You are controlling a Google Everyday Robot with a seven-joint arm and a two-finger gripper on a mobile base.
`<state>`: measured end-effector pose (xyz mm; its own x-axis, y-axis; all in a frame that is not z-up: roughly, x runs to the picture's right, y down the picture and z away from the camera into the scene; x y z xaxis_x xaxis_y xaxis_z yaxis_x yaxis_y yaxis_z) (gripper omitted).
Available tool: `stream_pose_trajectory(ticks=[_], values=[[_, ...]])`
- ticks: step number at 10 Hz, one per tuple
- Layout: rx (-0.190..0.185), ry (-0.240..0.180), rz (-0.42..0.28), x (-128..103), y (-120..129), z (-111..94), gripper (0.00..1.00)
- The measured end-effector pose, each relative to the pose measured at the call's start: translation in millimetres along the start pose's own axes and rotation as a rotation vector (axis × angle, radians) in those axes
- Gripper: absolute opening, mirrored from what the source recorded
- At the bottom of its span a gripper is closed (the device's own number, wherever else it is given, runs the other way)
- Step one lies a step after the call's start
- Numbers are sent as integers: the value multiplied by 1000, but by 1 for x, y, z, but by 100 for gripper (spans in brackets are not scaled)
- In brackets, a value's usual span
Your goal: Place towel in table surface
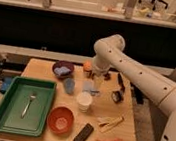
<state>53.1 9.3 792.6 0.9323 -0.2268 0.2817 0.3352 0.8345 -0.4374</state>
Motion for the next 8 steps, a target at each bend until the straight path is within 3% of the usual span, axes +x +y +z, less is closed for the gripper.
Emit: stream_pose_trajectory(ticks=[8], values=[[-13,-24,8,10,-8,16,80]])
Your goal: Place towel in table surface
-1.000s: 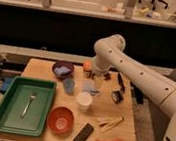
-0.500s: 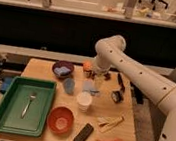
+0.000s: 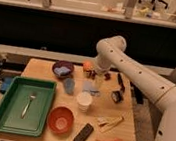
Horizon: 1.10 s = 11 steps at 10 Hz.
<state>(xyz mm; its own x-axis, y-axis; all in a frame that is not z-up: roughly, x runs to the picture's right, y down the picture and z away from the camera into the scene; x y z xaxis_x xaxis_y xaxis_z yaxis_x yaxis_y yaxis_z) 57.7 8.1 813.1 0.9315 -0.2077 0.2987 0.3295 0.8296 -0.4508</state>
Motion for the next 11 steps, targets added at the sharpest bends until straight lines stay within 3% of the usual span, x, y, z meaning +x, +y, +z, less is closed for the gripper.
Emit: stream_pose_trajectory(ticks=[11], values=[[-25,-9,-22,9,-12,25,80]])
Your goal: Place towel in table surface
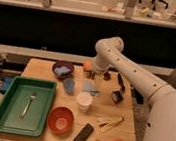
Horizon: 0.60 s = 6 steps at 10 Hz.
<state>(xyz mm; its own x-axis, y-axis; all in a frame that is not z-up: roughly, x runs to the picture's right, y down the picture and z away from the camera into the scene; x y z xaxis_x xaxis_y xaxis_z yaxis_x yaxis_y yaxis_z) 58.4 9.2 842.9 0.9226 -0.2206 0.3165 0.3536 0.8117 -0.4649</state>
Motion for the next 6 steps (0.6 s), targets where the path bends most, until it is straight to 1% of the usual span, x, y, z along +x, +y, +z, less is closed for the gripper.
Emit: stream_pose_trajectory(ticks=[1,3,6], values=[[-3,-1,1,0,1,5,80],[-11,-4,12,0,2,23,80],[-21,-7,20,1,2,34,80]])
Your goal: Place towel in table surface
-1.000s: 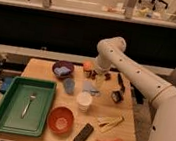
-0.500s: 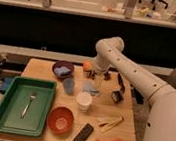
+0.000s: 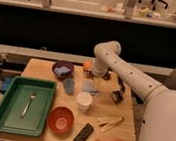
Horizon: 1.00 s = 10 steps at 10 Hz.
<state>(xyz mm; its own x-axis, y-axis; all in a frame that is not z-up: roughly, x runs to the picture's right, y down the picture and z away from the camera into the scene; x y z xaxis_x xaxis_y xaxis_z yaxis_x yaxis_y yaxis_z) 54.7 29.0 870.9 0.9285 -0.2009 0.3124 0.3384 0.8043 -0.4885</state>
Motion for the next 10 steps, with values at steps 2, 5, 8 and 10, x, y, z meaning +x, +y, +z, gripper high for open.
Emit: stream_pose_trajectory(ticks=[2,5,8,10], values=[[-4,-3,11,2,1,10,80],[-12,-8,13,4,4,27,80],[-16,-20,28,10,8,40,80],[-26,-25,36,18,14,54,80]])
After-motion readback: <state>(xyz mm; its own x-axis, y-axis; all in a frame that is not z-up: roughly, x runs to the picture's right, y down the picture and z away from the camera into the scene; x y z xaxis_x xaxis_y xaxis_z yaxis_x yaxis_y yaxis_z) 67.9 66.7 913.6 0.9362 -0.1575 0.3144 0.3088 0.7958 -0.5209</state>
